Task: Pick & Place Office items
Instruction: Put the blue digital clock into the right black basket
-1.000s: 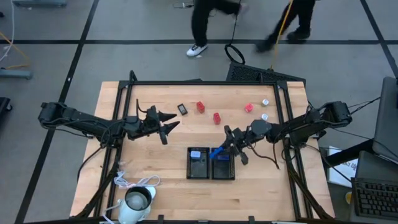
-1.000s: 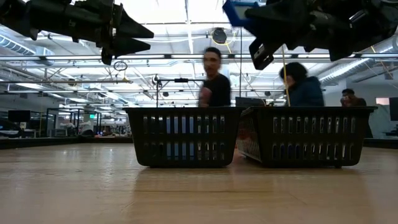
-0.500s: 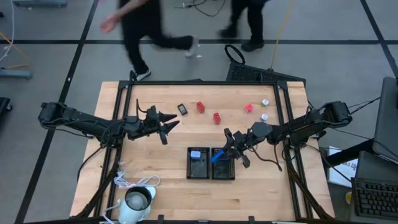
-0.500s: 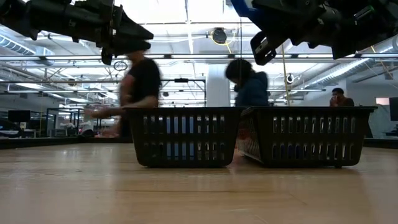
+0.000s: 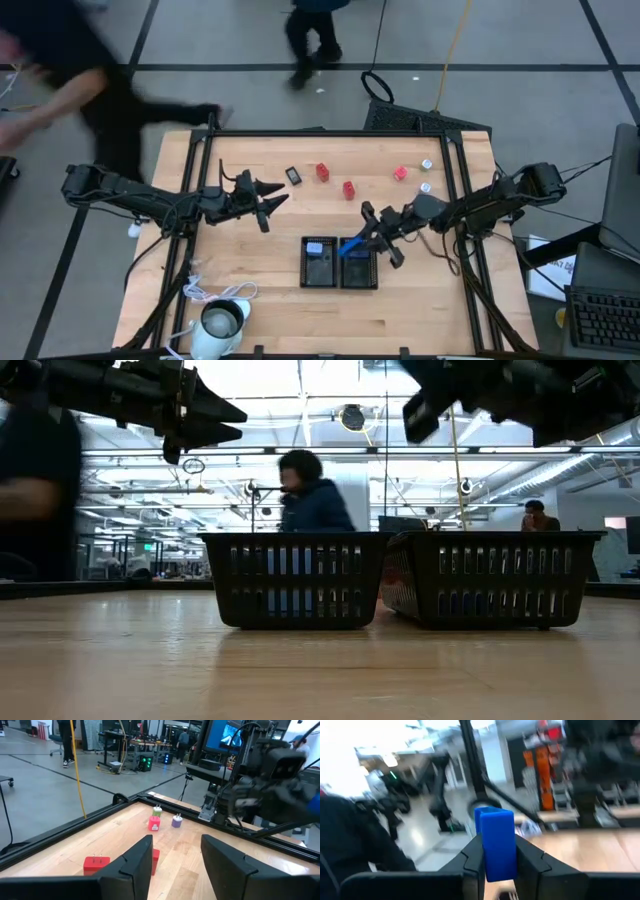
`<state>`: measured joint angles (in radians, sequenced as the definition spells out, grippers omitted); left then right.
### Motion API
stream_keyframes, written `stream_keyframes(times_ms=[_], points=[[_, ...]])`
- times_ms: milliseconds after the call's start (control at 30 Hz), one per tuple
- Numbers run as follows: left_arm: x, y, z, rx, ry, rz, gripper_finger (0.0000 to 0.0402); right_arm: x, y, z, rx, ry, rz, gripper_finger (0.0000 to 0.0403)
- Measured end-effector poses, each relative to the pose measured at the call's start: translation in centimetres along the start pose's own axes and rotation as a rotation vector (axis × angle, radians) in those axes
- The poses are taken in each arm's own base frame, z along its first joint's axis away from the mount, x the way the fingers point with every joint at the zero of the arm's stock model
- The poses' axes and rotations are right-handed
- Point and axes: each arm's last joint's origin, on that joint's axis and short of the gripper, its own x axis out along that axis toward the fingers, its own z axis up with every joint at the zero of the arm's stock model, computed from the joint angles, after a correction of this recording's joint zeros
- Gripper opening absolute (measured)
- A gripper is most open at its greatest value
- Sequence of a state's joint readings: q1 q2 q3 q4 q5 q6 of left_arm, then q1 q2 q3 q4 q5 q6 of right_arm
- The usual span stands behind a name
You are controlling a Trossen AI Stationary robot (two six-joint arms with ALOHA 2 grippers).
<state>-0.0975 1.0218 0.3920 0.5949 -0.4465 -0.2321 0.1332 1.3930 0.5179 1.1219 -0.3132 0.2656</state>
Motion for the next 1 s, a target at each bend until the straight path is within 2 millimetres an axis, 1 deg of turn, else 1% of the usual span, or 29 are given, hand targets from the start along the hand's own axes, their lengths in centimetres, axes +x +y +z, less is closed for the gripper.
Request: stream_keyframes(times_ms=[167, 400, 500, 567, 833, 1000], points=[[0.0, 0.0, 0.0, 0.0, 0.0, 0.0, 0.0185, 0.0, 1.1, 1.4, 0.03, -0.151, 0.082, 0.0055], [0.0, 0.0, 0.0, 0.0, 0.0, 0.0, 0.0202, -0.4, 3.3, 3.3, 0.137, -0.328, 0.307, 0.0055], [0.0, 0.0, 0.0, 0.0, 0.0, 0.0, 0.0208, -0.5, 4.2, 3.5, 0.16, -0.327, 0.345, 0.0055], [0.0, 0.0, 0.0, 0.0, 0.0, 0.0, 0.0209, -0.5, 5.0, 3.6, 0.136, -0.332, 0.397, 0.0055], [0.0, 0.0, 0.0, 0.0, 0.0, 0.0, 0.0194, -0.7, 8.5, 2.7, -0.006, -0.232, 0.738, 0.0055], [0.0, 0.0, 0.0, 0.0, 0.0, 0.0, 0.0181, -0.5, 9.1, 2.2, -0.031, -0.204, 0.757, 0.0055]])
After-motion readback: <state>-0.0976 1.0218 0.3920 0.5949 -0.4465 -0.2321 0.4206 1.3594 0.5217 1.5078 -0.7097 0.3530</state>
